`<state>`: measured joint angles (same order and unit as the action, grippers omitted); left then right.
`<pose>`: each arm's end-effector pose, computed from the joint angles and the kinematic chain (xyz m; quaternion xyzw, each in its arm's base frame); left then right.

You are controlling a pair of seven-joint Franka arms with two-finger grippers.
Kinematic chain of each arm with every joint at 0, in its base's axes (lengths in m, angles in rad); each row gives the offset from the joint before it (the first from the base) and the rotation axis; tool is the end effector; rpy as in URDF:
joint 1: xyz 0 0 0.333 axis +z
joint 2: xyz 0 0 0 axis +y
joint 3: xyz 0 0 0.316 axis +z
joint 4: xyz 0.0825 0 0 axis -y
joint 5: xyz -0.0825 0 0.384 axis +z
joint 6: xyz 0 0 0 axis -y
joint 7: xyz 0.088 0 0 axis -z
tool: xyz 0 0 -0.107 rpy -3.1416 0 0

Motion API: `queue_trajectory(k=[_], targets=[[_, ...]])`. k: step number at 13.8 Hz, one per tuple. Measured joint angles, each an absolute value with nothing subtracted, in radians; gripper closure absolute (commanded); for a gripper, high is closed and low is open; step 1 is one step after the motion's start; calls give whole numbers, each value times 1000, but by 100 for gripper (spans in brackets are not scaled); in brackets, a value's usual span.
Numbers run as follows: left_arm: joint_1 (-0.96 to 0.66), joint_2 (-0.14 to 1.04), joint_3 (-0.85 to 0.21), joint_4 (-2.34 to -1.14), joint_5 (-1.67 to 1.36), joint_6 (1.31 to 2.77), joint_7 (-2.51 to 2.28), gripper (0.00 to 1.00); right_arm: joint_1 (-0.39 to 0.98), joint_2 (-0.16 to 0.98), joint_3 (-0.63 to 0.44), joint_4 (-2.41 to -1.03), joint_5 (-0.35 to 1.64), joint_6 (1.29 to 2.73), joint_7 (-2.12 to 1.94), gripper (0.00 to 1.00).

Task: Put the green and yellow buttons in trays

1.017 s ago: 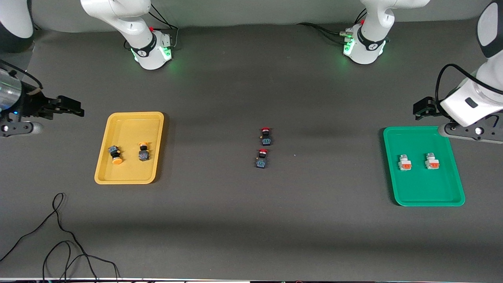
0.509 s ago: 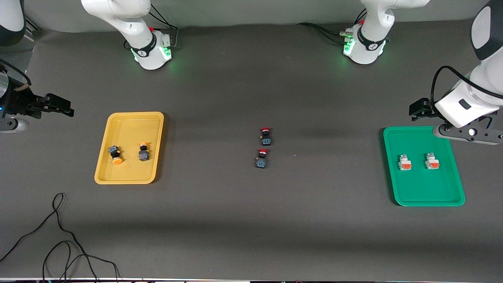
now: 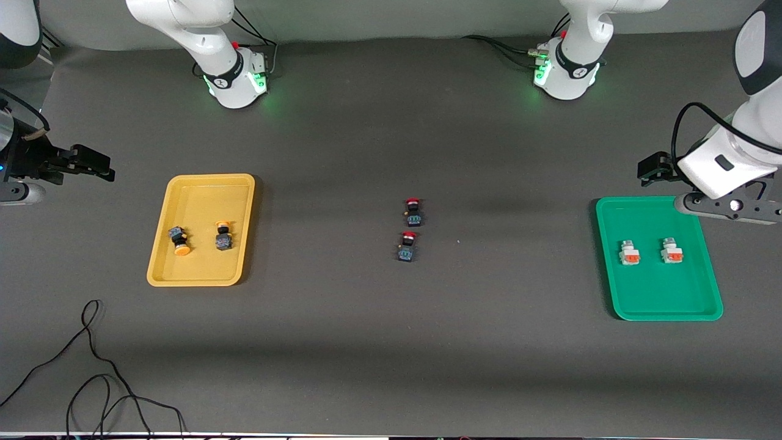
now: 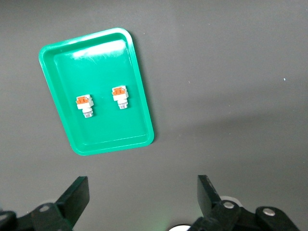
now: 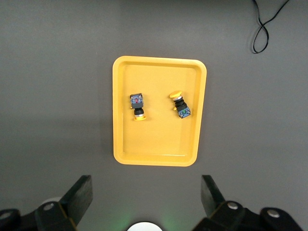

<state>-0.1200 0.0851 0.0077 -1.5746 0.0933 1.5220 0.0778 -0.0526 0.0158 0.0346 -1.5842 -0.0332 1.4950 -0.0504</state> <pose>0.5689 -0.0539 0.5713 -0.9919 0.0955 0.0679 0.0481 0.5499 -0.0138 0.6033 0.9984 0.0158 -0.0530 0.0145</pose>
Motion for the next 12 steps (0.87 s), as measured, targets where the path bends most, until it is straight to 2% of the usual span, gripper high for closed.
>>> queue_trajectory(k=[12], targets=[[-118,85,8,-1575,93,1520,78,0,-34,16,10,-1582,-19,1494,-19,0]])
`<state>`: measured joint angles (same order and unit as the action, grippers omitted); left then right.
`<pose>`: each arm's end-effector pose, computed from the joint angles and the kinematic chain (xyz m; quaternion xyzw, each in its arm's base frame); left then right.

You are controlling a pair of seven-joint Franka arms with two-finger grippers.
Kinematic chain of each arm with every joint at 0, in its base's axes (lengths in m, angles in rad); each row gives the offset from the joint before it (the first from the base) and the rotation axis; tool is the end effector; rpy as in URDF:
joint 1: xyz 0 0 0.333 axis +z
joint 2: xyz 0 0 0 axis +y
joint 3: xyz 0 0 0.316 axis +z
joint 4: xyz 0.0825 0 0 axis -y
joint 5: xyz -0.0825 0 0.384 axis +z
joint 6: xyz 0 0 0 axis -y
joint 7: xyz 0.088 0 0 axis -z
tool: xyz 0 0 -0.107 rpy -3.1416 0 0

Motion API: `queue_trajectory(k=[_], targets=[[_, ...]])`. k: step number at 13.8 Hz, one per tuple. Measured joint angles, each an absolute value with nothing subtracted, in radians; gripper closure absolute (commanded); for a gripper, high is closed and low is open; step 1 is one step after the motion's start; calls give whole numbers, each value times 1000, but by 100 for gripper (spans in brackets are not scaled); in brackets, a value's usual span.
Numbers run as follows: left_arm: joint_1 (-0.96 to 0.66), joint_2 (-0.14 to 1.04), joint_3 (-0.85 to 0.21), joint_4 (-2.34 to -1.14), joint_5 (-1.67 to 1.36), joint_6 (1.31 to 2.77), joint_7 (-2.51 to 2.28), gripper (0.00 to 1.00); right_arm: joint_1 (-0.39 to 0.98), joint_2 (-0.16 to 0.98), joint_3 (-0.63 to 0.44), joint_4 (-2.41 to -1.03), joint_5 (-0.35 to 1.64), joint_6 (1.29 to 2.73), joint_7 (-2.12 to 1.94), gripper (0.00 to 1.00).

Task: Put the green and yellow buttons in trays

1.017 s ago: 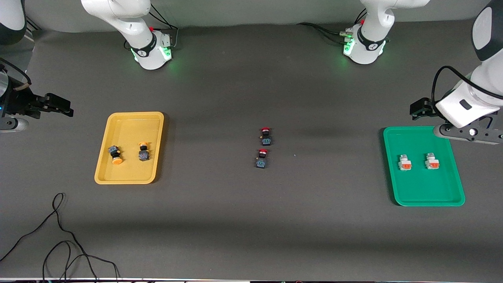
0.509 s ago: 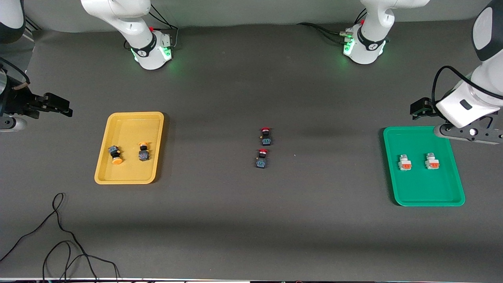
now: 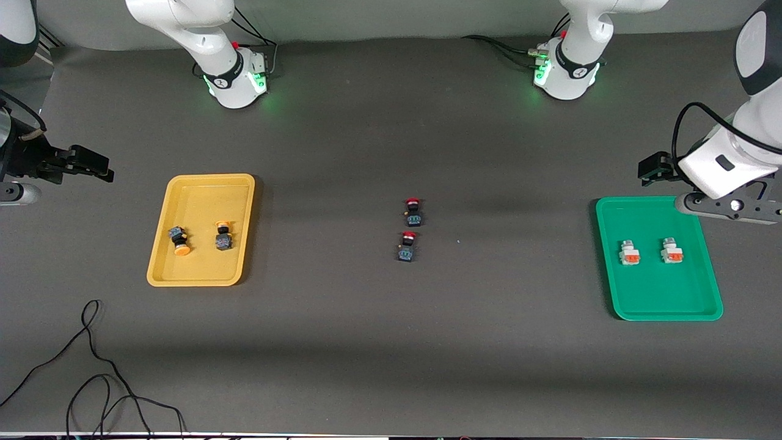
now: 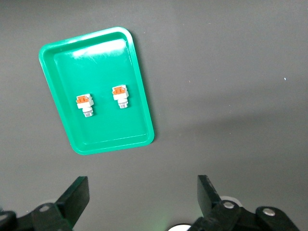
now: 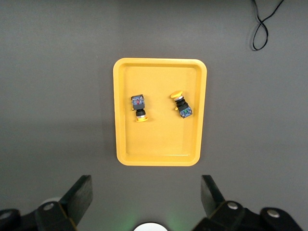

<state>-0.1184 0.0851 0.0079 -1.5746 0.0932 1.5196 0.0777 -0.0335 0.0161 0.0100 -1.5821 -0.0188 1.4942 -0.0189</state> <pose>0.5687 -0.0529 0.5712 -0.9920 0.0945 0.0691 0.0480 0.5499 -0.0151 0.6040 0.9986 -0.0025 -0.0522 0.0082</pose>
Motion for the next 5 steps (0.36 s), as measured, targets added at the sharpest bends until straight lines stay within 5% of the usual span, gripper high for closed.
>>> queue_trajectory(k=[5], targets=[[-117,85,8,-1575,93,1519,78,0,-34,16,6,-1581,-5,1494,-18,0]])
